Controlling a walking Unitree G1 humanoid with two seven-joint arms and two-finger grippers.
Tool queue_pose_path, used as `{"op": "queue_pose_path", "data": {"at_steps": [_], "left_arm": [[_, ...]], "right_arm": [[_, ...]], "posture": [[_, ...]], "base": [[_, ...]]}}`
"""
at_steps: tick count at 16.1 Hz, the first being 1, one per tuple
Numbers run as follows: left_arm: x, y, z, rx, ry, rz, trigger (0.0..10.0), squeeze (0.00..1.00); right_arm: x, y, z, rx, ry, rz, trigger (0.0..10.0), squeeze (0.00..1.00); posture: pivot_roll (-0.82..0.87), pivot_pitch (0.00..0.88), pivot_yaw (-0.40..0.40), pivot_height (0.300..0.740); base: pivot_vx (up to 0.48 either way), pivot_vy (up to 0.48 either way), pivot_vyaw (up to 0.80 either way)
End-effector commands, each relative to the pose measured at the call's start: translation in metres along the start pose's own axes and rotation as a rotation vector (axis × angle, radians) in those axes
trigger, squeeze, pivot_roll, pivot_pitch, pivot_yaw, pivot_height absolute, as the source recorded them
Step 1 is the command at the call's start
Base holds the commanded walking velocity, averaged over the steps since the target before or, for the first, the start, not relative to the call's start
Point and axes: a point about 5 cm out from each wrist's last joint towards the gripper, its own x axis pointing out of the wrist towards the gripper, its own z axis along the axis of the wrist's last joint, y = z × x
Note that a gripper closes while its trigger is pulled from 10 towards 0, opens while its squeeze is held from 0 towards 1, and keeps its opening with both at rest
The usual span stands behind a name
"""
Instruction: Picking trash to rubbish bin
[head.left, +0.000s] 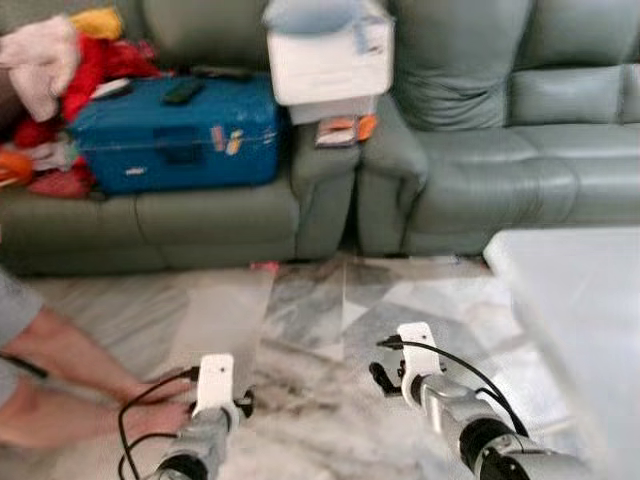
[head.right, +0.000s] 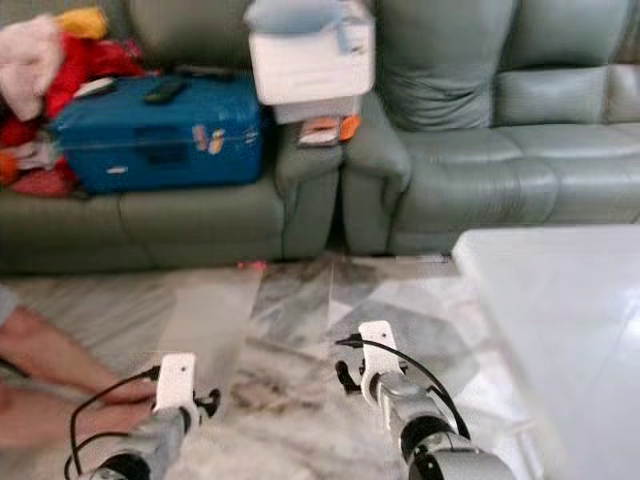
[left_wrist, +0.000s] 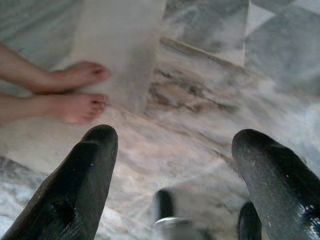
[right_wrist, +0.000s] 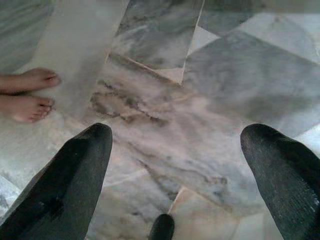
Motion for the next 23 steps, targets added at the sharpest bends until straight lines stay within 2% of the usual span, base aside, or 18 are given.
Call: {"op": "queue_pose_path", "data": {"at_steps": [1, 7, 14, 20, 23], "left_arm": [[0.0, 0.0133, 0.0019, 0.003, -0.003, 0.03, 10.0, 0.0], [0.0, 0.0127, 0.0019, -0.009, -0.001, 0.032, 10.0, 0.0], [0.0, 0.0114, 0.0028, -0.026, -0.011, 0.025, 10.0, 0.0], [0.0001, 0.0099, 0.0028, -0.005, -0.008, 0.017, 10.0, 0.0], [0.0002, 0.01, 0.0027, -0.005, -0.005, 0.019, 10.0, 0.0]], "right_arm": [[0.0026, 0.013, 0.0076, -0.006, -0.015, 0.037, 10.0, 0.0], [0.0025, 0.0128, 0.0076, -0.007, -0.014, 0.042, 10.0, 0.0], [0.0027, 0.0151, 0.007, -0.047, -0.008, 0.06, 10.0, 0.0], [0.0027, 0.0167, 0.0065, -0.074, -0.005, 0.071, 10.0, 0.0], [0.0029, 0.0179, 0.0067, -0.088, -0.004, 0.077, 10.0, 0.0]], "posture": [[0.08, 0.028, -0.052, 0.74], [0.08, 0.028, -0.057, 0.74], [0.08, 0.025, -0.063, 0.74], [0.08, 0.024, -0.063, 0.74], [0.08, 0.024, -0.064, 0.74]], "base": [[0.45, 0.0, 0.0], [0.398, 0.0, 0.0], [0.035, 0.0, 0.0], [0.451, 0.0, 0.0], [0.48, 0.0, 0.54]]}}
